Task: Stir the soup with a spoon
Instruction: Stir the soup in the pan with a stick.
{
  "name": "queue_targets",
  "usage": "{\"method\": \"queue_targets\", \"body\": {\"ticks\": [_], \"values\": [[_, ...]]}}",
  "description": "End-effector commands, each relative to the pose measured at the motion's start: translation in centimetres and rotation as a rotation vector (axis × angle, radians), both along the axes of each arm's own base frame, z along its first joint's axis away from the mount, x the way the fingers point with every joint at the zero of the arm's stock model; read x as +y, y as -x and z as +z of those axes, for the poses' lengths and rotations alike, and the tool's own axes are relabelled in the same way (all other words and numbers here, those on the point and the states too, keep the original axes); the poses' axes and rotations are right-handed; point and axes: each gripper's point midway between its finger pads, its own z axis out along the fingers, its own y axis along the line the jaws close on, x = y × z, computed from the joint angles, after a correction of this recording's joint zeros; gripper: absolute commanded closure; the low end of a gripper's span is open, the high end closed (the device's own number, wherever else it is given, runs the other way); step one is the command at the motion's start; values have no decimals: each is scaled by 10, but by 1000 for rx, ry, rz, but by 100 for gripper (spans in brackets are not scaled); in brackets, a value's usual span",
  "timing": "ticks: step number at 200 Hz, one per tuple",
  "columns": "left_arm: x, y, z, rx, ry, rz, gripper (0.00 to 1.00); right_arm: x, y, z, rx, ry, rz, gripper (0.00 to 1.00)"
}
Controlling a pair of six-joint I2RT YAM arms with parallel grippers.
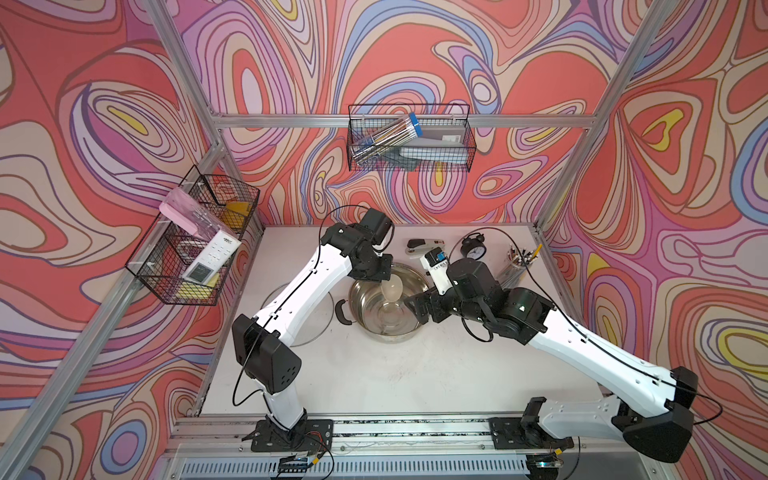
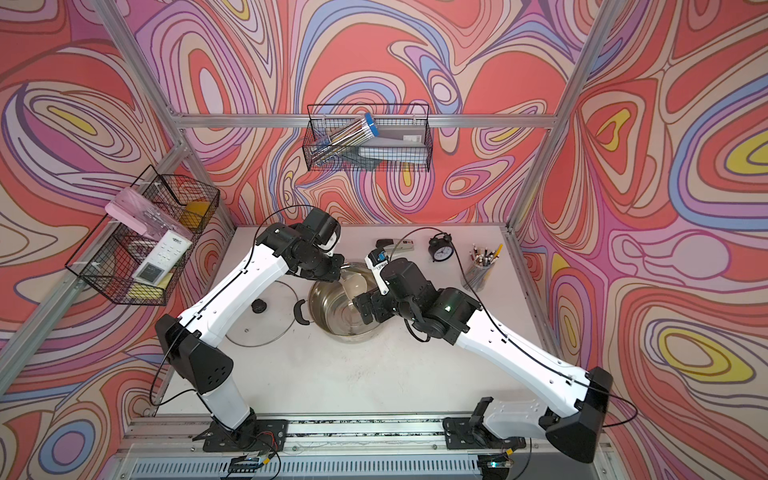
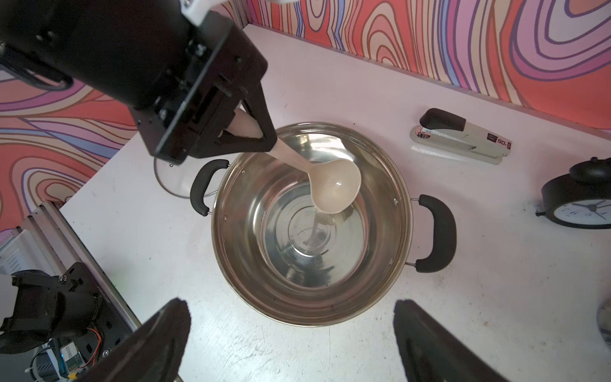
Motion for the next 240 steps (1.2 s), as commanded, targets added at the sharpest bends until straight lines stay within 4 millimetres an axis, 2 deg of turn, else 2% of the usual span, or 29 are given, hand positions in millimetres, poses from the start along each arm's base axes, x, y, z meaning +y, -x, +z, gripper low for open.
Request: {"method": "queue_targets", "body": {"ticks": [1, 29, 60, 102, 131, 155, 189, 216, 240], "values": [[-27, 12, 4, 39, 80, -55, 100, -5, 1, 0, 2, 0, -20, 2], [-34, 32, 3, 84, 98, -84, 100, -4, 0, 0, 0, -6, -28, 2], [-27, 53, 6, 128, 118, -81, 100, -1, -1, -1, 1, -12, -22, 2], [-2, 81, -1, 184, 51, -72, 100, 8, -4, -3, 0, -14, 1, 2], [21, 90, -4, 189, -36, -55, 100, 13, -6, -3, 0, -18, 10, 2], [40, 86, -5, 185, -93, -27, 100, 14, -6, -4, 3, -19, 14, 2], [59, 62, 1, 122, -153, 23, 100, 13, -6, -4, 3, -15, 13, 2], [62, 39, 6, 60, -183, 44, 100, 9, -5, -3, 1, -11, 6, 2], [56, 19, 12, 1, -157, 76, 100, 5, -4, 0, -3, -7, -4, 2]]}}
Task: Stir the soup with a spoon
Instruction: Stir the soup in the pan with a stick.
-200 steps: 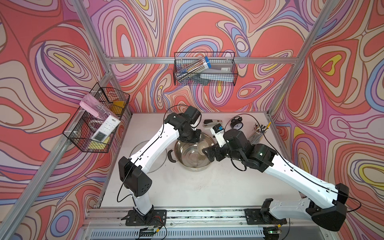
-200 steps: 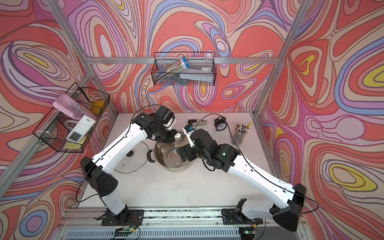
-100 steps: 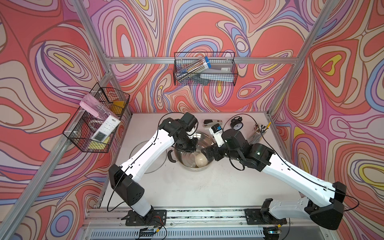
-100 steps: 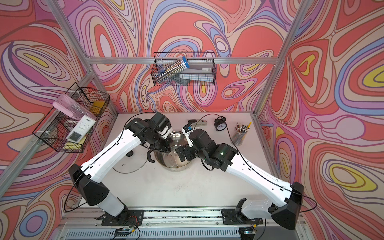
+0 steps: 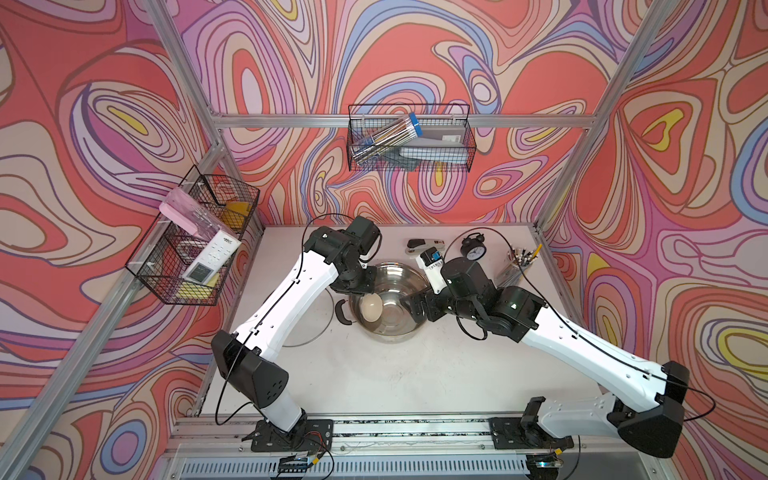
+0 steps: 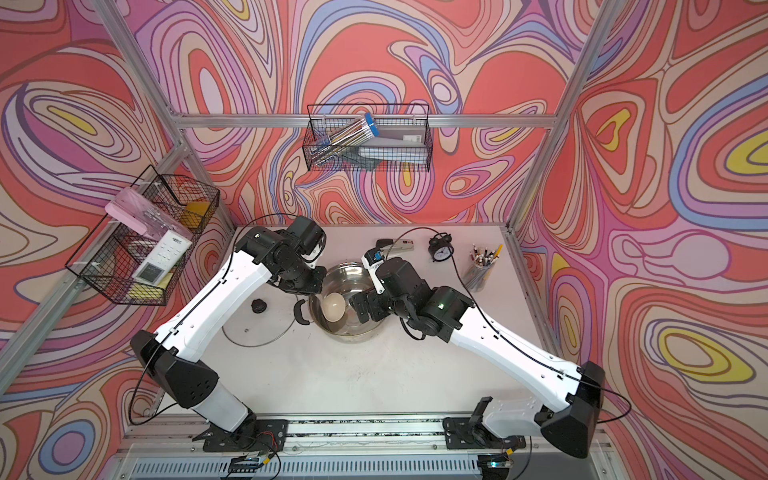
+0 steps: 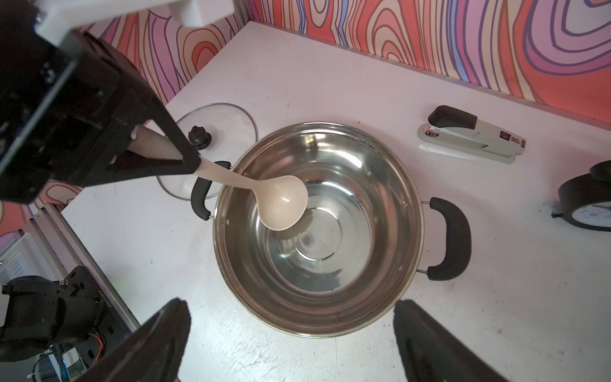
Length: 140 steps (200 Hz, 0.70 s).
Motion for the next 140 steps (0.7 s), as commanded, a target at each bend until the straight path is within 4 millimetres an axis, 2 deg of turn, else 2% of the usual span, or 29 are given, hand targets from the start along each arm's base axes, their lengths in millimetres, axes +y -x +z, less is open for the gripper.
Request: {"method": "queue_targets", "body": {"ticks": [1, 35, 63, 94, 140], "values": [[0, -24, 6, -79, -21, 20, 100, -4, 2, 7, -15, 1, -7, 2], [-25, -44, 9, -122, 100, 36, 100, -10, 3, 8, -22, 10, -16, 2], [-53, -46, 5, -72, 222, 6, 100, -10, 3, 11, -24, 12, -18, 2], [-67, -35, 3, -32, 279, -16, 100, -12, 3, 14, -28, 13, -22, 2], [-71, 0, -2, 59, 335, -40, 100, -12, 4, 13, -22, 5, -20, 2]]}}
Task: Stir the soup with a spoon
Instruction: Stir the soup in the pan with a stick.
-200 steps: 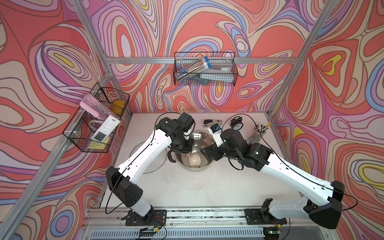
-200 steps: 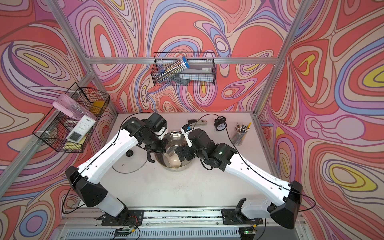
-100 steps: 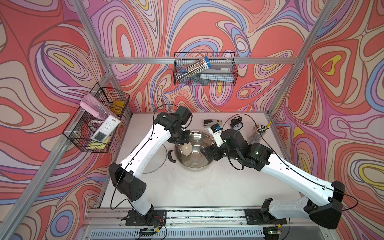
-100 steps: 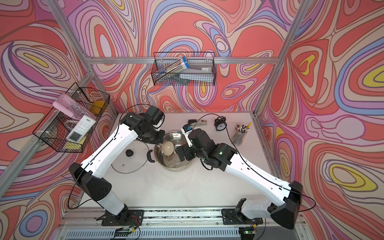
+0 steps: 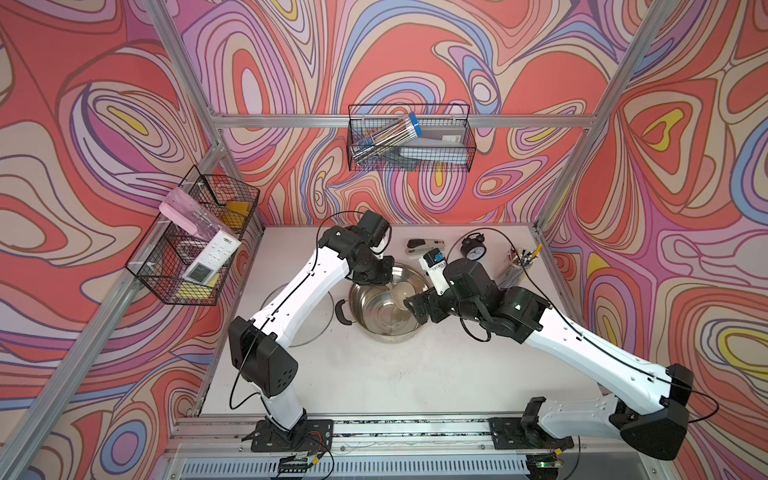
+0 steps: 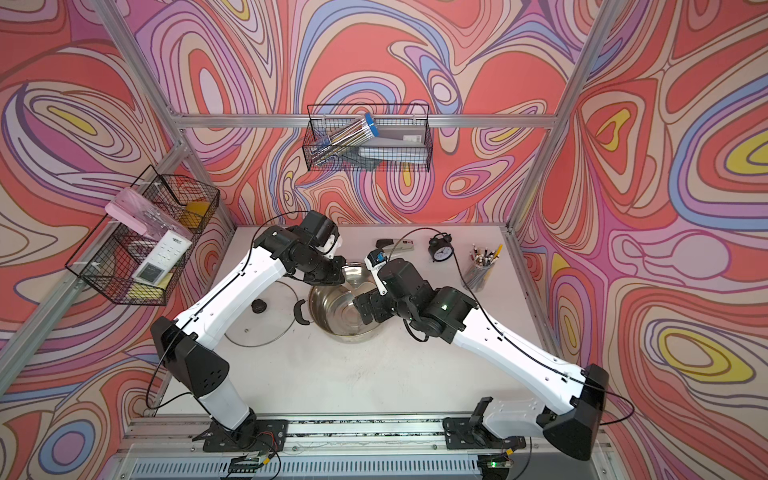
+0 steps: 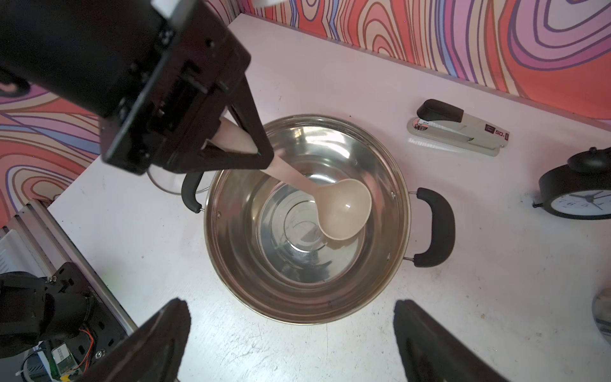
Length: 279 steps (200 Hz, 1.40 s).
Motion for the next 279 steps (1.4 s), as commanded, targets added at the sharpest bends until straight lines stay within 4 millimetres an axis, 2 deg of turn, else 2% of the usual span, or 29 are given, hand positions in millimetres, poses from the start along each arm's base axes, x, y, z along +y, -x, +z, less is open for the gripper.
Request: {"method": "queue_targets", "body": {"ticks": [1, 23, 74, 102, 135, 160, 221, 250, 279], "values": [[-6, 24, 9, 34, 63, -28, 100, -2, 1, 14, -24, -23, -4, 2], [1, 40, 6, 69, 41, -38, 100, 1, 1, 13, -22, -29, 4, 2], [41, 61, 3, 100, -147, -41, 100, 6, 2, 13, -13, -48, 17, 2], [59, 58, 6, 87, -262, -51, 100, 6, 3, 14, -12, -53, 18, 2], [70, 40, 11, 26, -362, -52, 100, 2, 5, 15, -14, -50, 11, 2], [65, 22, 15, -32, -372, -46, 100, -1, 6, 15, -17, -46, 5, 2], [37, -15, 23, -154, -281, -42, 100, -6, 5, 21, -37, -35, -8, 2], [15, -22, 28, -164, -180, -62, 100, -5, 4, 20, -35, -31, -9, 2], [-3, -20, 26, -138, -98, -80, 100, -3, 2, 20, -35, -31, -8, 2]]}}
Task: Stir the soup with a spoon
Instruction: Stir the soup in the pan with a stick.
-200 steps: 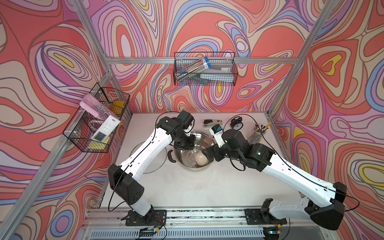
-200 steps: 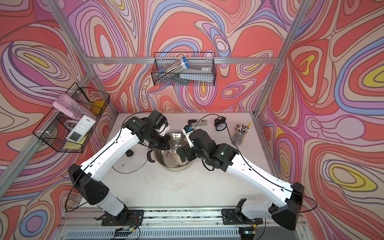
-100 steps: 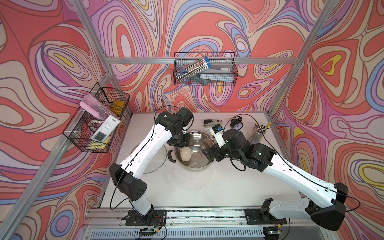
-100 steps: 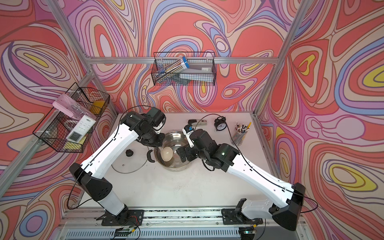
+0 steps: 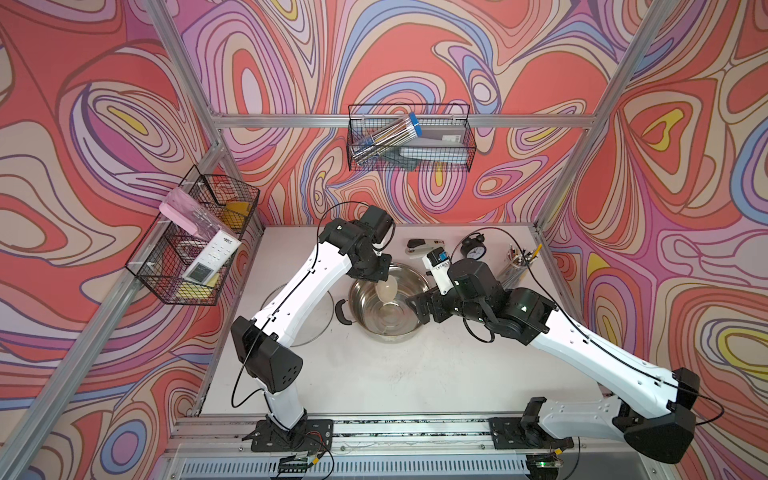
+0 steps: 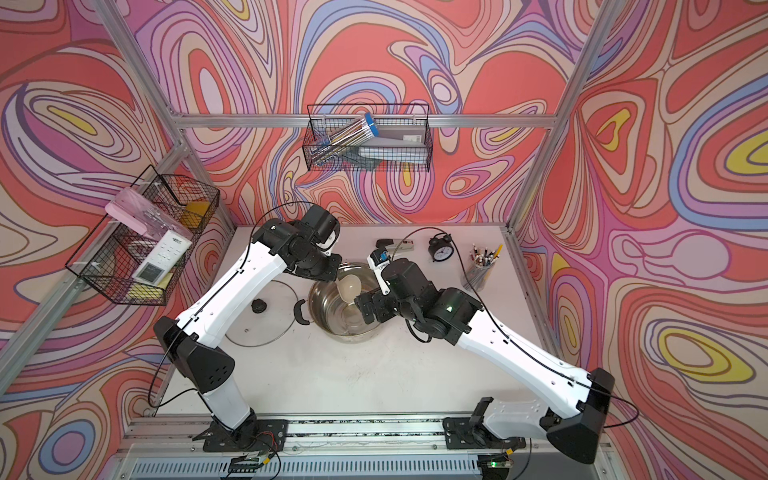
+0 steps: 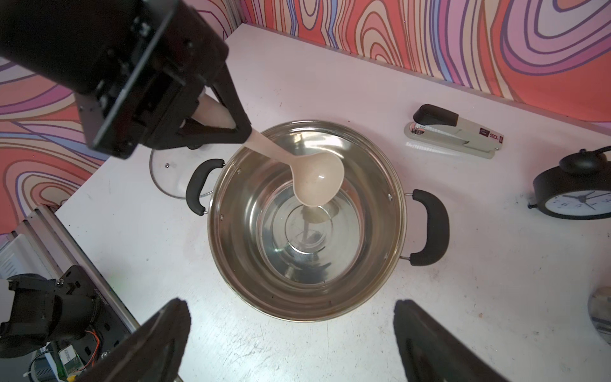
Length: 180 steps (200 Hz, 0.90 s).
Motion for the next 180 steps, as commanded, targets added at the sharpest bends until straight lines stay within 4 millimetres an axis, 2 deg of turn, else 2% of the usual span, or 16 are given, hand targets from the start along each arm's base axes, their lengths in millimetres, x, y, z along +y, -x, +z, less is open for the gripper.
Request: {"method": "queue_targets", "body": {"ticks": [1, 35, 72, 98, 124, 150, 180], "values": [[-23, -5, 6, -5, 100, -31, 100, 1, 0, 12, -24, -12, -1, 2], [-38, 7, 5, 27, 183, -52, 100, 3, -1, 13, -21, -16, 3, 2], [-44, 34, -3, 121, 229, -82, 100, 10, -3, 14, -18, -22, 18, 2], [-32, 53, -12, 162, 202, -81, 100, 14, -4, 12, -19, -27, 28, 2], [-15, 67, -11, 159, 161, -67, 100, 19, -5, 6, -5, -32, 36, 2], [5, 76, -11, 161, 86, -44, 100, 23, -6, 4, 1, -42, 41, 2], [24, 75, -14, 160, 24, -9, 100, 23, -6, 3, -2, -43, 39, 2]]}}
